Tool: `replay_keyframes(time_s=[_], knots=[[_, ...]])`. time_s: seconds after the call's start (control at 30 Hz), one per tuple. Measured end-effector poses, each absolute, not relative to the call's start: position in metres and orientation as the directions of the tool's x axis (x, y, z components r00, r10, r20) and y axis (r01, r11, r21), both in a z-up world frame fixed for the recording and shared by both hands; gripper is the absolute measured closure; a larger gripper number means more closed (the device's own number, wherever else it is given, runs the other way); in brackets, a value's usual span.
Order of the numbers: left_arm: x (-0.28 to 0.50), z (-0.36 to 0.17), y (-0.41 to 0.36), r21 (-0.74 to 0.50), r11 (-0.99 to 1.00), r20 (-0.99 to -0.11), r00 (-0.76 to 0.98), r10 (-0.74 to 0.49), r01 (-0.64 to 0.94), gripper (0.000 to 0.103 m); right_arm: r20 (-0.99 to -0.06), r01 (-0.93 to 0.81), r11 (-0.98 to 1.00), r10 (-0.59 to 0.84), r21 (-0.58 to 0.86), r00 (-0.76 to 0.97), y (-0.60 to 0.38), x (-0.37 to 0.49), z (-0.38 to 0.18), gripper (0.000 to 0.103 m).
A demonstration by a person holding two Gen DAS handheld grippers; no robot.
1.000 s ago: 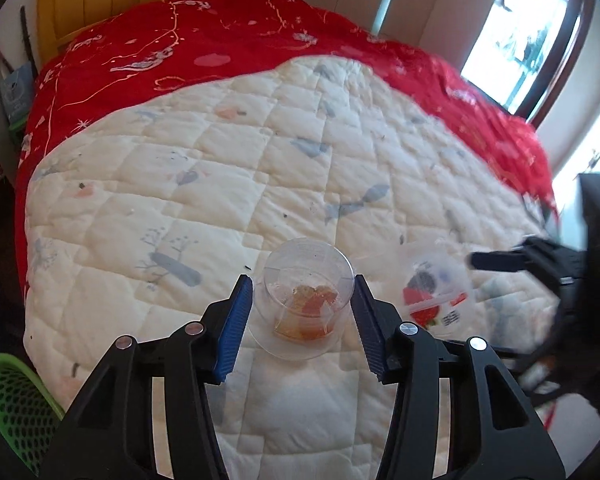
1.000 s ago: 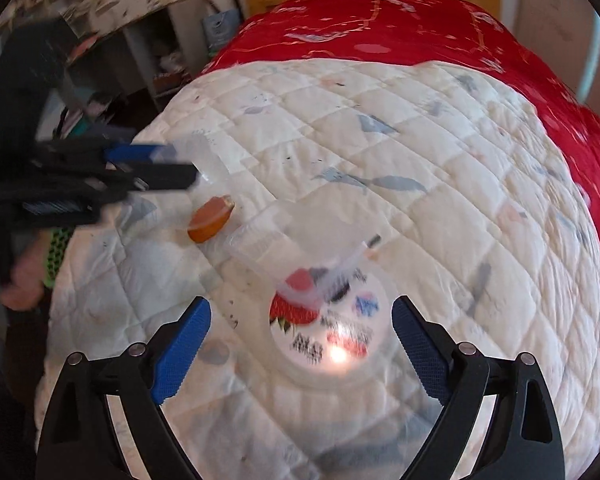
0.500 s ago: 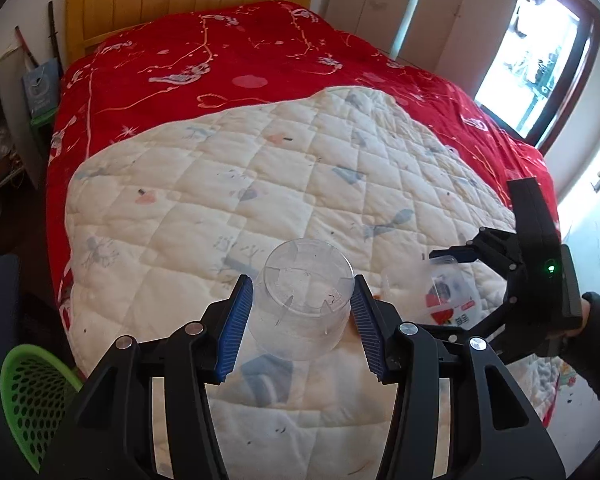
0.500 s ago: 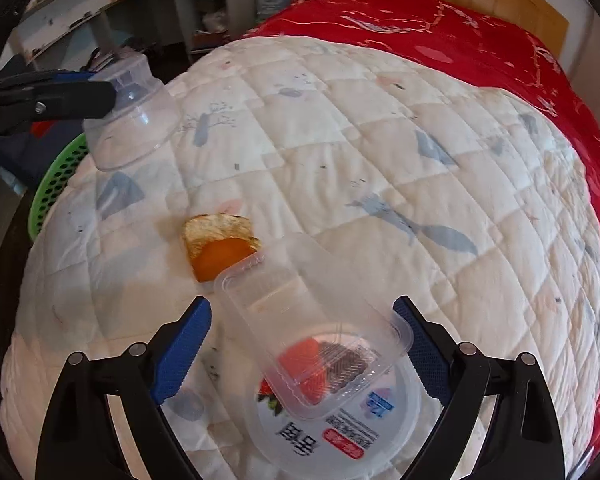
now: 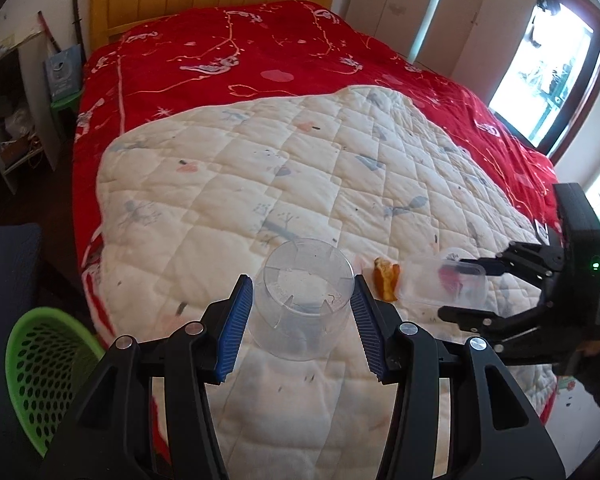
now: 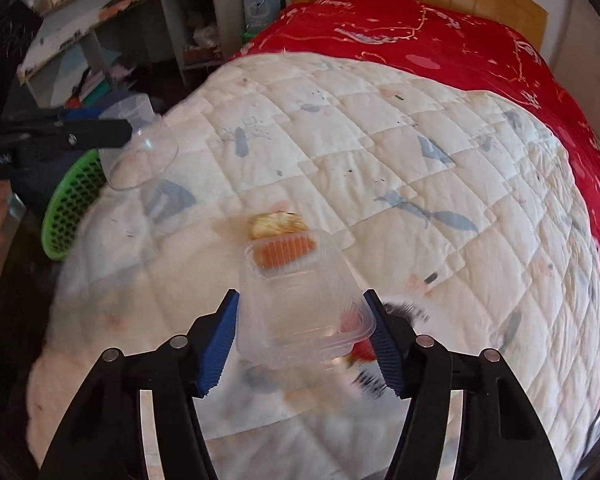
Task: Collect trash
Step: 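Drop the clear cup into the basket with the left tool while the right tool lifts the clear tray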
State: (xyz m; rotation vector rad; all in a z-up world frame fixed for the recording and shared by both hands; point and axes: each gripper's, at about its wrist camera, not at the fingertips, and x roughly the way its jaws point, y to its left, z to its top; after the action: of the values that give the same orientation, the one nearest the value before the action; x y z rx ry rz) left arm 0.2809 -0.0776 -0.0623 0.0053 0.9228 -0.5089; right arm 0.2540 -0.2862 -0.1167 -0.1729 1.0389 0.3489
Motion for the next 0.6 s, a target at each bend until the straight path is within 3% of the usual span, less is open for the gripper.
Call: replay_keyframes(time_s=[0.6], knots=[[0.225,-0.053,0.045,-0.144,0.955,-0.765,0.583,-0.273,0.258,0.053,-0.794,-0.383,0.918,0.309,0.105,0.524,-0.203,0.200,-0.064,0.043]])
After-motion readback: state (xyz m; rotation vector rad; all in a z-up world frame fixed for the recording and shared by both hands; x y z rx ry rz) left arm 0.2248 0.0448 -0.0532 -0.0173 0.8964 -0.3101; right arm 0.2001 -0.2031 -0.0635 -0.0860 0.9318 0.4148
